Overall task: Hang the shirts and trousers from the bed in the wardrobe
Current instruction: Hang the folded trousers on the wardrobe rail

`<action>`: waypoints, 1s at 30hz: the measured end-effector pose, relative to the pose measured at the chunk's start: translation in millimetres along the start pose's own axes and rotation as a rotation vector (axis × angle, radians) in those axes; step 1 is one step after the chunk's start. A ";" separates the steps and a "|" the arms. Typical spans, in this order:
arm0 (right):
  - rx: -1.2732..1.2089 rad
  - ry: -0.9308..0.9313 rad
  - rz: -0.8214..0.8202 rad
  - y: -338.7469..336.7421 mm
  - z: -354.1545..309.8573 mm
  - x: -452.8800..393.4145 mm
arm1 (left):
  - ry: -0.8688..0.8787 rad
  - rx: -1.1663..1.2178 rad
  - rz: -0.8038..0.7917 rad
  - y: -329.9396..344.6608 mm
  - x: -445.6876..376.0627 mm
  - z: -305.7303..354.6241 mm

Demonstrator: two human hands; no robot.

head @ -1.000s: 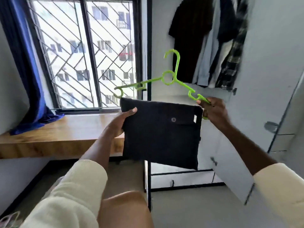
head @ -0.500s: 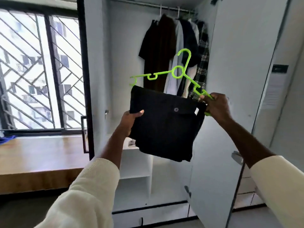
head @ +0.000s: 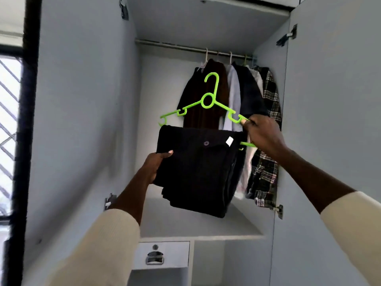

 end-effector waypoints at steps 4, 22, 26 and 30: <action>-0.053 0.053 0.040 54.5 9.1 -51.8 | 0.029 -0.060 0.006 16.6 -65.8 5.2; -0.170 -0.033 0.247 266.1 -3.1 -271.4 | -0.174 0.825 -0.171 175.2 -295.5 21.3; -0.204 0.059 0.261 287.0 -9.0 -304.2 | -0.142 0.843 -0.124 183.7 -333.7 35.6; -0.165 0.043 0.300 310.0 -19.6 -322.5 | -0.096 0.930 -0.170 185.4 -374.8 49.1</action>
Point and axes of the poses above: each hand's wrist, its own x-axis away from the middle knuckle, its own y-axis out of the palm, z = x × y, the point moved 3 cm from there along -x, towards the middle knuckle, and after that the axes turned 14 degrees about z, right-handed, at the moved point
